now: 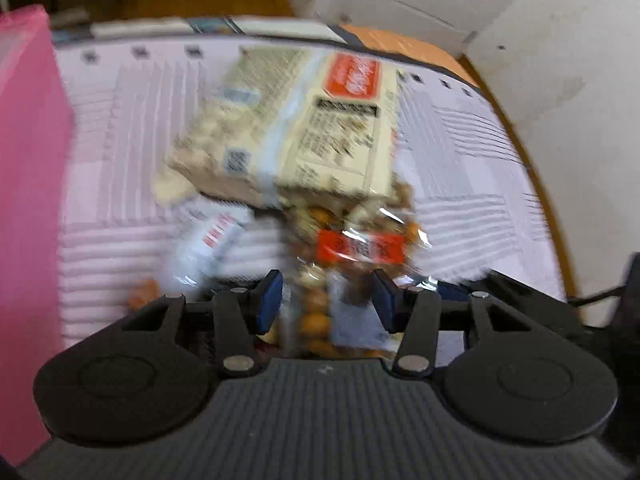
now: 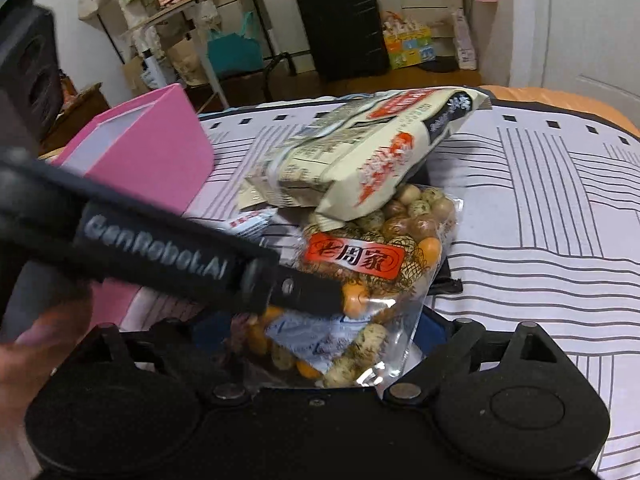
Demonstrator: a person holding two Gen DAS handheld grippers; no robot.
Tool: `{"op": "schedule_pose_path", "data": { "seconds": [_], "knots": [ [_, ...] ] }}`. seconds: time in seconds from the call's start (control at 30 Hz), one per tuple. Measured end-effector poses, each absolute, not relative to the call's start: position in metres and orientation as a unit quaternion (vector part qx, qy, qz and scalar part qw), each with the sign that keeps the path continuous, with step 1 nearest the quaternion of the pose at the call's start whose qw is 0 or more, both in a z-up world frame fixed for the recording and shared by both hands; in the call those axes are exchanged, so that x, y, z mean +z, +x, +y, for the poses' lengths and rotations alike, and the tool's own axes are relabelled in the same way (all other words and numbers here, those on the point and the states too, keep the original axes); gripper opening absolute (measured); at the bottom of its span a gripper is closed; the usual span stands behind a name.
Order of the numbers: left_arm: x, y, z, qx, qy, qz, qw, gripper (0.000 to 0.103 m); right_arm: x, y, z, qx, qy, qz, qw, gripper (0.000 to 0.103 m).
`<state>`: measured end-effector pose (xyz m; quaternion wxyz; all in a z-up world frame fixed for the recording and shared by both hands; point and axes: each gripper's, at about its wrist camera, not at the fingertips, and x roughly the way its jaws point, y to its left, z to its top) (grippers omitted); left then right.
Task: Organize snacks
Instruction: 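Lift the second nut bag with the left tool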
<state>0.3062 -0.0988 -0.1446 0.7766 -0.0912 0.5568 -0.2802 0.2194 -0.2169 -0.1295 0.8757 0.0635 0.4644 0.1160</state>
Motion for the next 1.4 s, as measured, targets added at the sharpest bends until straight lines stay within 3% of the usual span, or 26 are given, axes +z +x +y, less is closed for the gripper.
{"op": "schedule_pose_path", "data": {
  "seconds": [0.33, 0.77, 1.4],
  "knots": [
    [-0.149, 0.291, -0.097, -0.307, -0.086, 0.544, 0.776, 0.043, -0.132, 0.21, -0.204, 0.09, 0.026, 0.456, 0.885, 0.094],
    [-0.132, 0.26, -0.108, -0.336, -0.037, 0.54, 0.771, 0.042, -0.118, 0.175, -0.208, 0.063, 0.065, 0.474, 0.876, 0.092],
    [-0.1, 0.21, -0.098, -0.355, -0.04, 0.583, 0.73, 0.042, -0.076, 0.118, -0.187, 0.047, 0.043, 0.518, 0.853, 0.089]
  ]
}}
